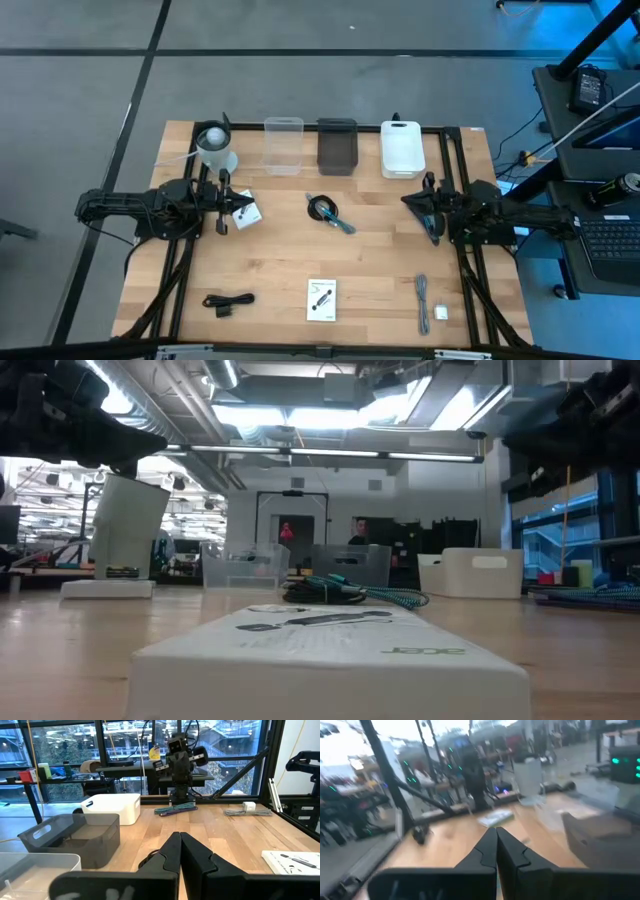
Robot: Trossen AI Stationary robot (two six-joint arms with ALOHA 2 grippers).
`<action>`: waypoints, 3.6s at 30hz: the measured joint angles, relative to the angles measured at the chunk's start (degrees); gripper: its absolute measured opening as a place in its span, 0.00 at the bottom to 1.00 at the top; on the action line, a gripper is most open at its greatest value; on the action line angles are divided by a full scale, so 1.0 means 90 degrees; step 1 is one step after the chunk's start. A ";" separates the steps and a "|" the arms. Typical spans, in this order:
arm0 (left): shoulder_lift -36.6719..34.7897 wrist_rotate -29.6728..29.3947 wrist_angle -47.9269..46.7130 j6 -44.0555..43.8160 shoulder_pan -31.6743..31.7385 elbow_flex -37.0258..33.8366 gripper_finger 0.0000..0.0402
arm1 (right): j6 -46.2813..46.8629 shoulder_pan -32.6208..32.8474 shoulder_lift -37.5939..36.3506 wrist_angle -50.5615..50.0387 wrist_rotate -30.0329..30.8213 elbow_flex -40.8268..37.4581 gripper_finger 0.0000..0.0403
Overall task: Pick and place items into bin
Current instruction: Put the left blue charger cable into the black bin
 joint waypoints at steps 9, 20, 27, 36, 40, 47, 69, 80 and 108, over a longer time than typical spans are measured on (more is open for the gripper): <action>0.0001 0.0000 0.0002 0.0000 0.0001 0.0001 0.00 | -0.0330 0.0003 0.0631 -0.0883 0.0243 0.1289 0.00; 0.0002 -0.0002 0.0002 0.0002 0.0002 0.0002 0.00 | -0.0712 0.0003 0.3803 -0.1654 0.0596 0.3548 0.00; 0.0001 -0.0002 0.0001 0.0000 0.0001 0.0002 0.00 | -0.0088 0.0047 0.6668 -0.1938 0.0612 0.5048 0.00; 0.0001 -0.0002 0.0001 0.0002 0.0001 0.0001 0.00 | -0.0393 0.0204 0.9552 -0.3437 0.0630 0.7782 0.00; 0.0000 0.0000 0.0002 0.0000 0.0002 0.0002 0.00 | 0.0042 0.0204 1.0440 -0.4503 0.0649 0.8964 0.00; 0.0000 -0.0002 0.0002 0.0001 0.0002 0.0001 0.00 | 0.0437 0.0252 1.1542 -0.6068 0.0714 1.0358 0.03; 0.0000 0.0000 0.0002 0.0002 0.0002 0.0002 0.00 | 0.1110 0.0635 1.2992 -0.7400 0.0253 1.0586 0.51; 0.0001 0.0000 0.0002 0.0002 0.0002 0.0001 0.00 | 0.1105 0.0814 1.3701 -0.7434 0.0255 1.0578 0.59; 0.0001 -0.0007 -0.0002 0.0001 0.0002 0.0002 0.00 | 0.1144 0.0809 1.3802 -0.7774 0.0255 1.0462 0.06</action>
